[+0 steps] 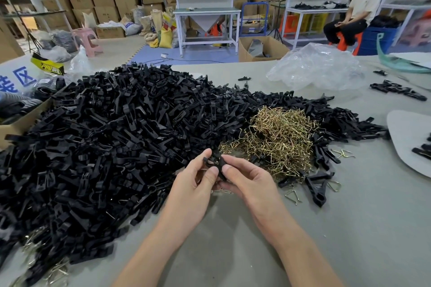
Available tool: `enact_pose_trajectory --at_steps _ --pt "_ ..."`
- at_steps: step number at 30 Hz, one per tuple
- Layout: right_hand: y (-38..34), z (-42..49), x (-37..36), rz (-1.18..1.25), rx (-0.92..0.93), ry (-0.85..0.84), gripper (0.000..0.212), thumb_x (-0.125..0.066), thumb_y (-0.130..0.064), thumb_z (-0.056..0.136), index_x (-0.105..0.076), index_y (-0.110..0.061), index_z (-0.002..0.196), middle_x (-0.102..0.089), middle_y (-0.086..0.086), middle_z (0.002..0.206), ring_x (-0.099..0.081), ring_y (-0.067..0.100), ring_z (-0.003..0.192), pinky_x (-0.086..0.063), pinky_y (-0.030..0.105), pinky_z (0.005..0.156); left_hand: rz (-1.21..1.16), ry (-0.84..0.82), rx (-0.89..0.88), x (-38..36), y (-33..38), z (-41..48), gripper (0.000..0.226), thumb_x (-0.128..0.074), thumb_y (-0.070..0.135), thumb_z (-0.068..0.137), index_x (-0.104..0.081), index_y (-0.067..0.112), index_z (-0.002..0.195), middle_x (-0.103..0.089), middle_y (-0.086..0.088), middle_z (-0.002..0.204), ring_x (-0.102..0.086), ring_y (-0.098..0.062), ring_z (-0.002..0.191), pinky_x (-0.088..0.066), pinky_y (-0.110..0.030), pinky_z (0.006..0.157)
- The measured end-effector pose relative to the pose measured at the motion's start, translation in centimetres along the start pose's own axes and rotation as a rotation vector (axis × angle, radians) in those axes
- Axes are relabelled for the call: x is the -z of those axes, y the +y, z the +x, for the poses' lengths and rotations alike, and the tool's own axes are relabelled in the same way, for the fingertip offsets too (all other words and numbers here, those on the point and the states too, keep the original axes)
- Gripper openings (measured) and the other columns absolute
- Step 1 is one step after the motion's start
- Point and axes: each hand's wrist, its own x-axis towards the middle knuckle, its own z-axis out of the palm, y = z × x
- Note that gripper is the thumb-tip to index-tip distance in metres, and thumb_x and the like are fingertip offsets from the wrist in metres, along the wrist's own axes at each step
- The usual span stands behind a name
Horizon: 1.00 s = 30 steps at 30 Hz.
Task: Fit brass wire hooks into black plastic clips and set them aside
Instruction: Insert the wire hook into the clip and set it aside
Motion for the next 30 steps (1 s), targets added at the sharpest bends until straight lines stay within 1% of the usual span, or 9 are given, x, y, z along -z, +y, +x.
enact_pose_trajectory --at_steps 4,10,12,15,18,20,22,26,30 --pt "-0.1 -0.1 0.0 0.005 0.024 -0.007 0.025 -0.067 -0.003 0.093 -0.078 -0.023 0.104 -0.078 0.001 0.098 -0.075 0.013 0.092 -0.058 0.02 0.073 0.079 0.003 -0.021 0.0 0.4 -0.2 0.043 -0.056 0.017 0.101 -0.05 0.026 0.143 -0.071 0.008 0.111 -0.066 0.002 0.1 -0.047 -0.008 0.084" --pt "-0.1 -0.3 0.0 -0.105 0.081 0.025 0.019 -0.071 -0.007 0.091 -0.079 -0.024 0.096 -0.077 0.0 0.091 -0.072 0.011 0.087 -0.057 0.021 0.073 0.046 0.001 -0.017 -0.1 0.4 -0.2 0.044 -0.057 0.017 0.1 -0.05 0.029 0.141 -0.07 0.008 0.103 -0.066 0.005 0.091 -0.047 -0.007 0.076" --pt "-0.1 -0.3 0.0 -0.115 0.088 0.04 0.017 -0.071 -0.007 0.09 -0.078 -0.022 0.095 -0.077 -0.003 0.087 -0.071 0.008 0.083 -0.057 0.02 0.07 0.018 0.051 -0.014 0.0 0.1 -0.1 0.043 -0.063 0.018 0.097 -0.051 0.037 0.134 -0.068 0.011 0.096 -0.065 0.005 0.083 -0.046 -0.007 0.072" --pt "-0.2 -0.3 0.0 -0.128 0.106 0.044 0.018 -0.07 -0.005 0.091 -0.078 -0.019 0.099 -0.077 0.0 0.082 -0.071 0.008 0.079 -0.058 0.021 0.071 -0.065 0.131 0.006 0.1 -0.2 0.1 0.032 -0.071 0.021 0.091 -0.058 0.038 0.114 -0.072 0.013 0.096 -0.067 -0.003 0.086 -0.05 -0.011 0.07" --pt "-0.1 -0.5 -0.1 -0.171 0.12 0.047 0.021 -0.069 -0.005 0.092 -0.078 -0.022 0.101 -0.078 0.002 0.087 -0.073 0.01 0.083 -0.058 0.021 0.073 -0.076 0.142 0.0 0.2 -0.5 0.1 0.02 -0.071 0.022 0.091 -0.065 0.033 0.106 -0.074 0.012 0.097 -0.069 -0.006 0.092 -0.052 -0.02 0.079" --pt "0.0 -0.6 0.0 -0.216 0.134 0.044 0.022 -0.07 -0.007 0.092 -0.077 -0.025 0.101 -0.079 0.002 0.091 -0.074 0.014 0.088 -0.06 0.026 0.078 -0.089 0.136 -0.003 0.1 -0.5 0.0 0.017 -0.068 0.021 0.093 -0.067 0.032 0.106 -0.075 0.01 0.097 -0.069 -0.007 0.092 -0.053 -0.023 0.081" --pt "0.1 -0.6 0.0 -0.265 0.155 0.052 0.022 -0.07 -0.008 0.093 -0.077 -0.027 0.101 -0.079 -0.001 0.092 -0.074 0.018 0.09 -0.06 0.029 0.083 -0.077 0.145 -0.023 0.0 -0.4 -0.1 0.018 -0.066 0.02 0.095 -0.068 0.032 0.107 -0.074 0.014 0.096 -0.068 -0.003 0.087 -0.051 -0.016 0.077" --pt "0.3 -1.1 -0.1 -0.416 0.198 -0.032 0.02 -0.066 -0.013 0.096 -0.077 -0.029 0.097 -0.078 -0.01 0.093 -0.073 0.007 0.091 -0.053 0.019 0.082 0.095 0.131 -0.114 -0.5 0.2 -0.7 0.027 -0.066 0.024 0.094 -0.065 0.038 0.117 -0.069 0.017 0.102 -0.065 -0.002 0.092 -0.049 -0.014 0.079" --pt "0.3 -1.0 0.0 -0.416 0.163 -0.017 0.025 -0.06 -0.009 0.096 -0.077 -0.026 0.089 -0.077 -0.007 0.089 -0.071 0.007 0.085 -0.056 0.023 0.08 0.195 0.066 -0.178 -0.5 0.3 -0.8 0.035 -0.064 0.015 0.095 -0.062 0.032 0.125 -0.063 0.014 0.108 -0.064 -0.006 0.095 -0.047 -0.012 0.079"
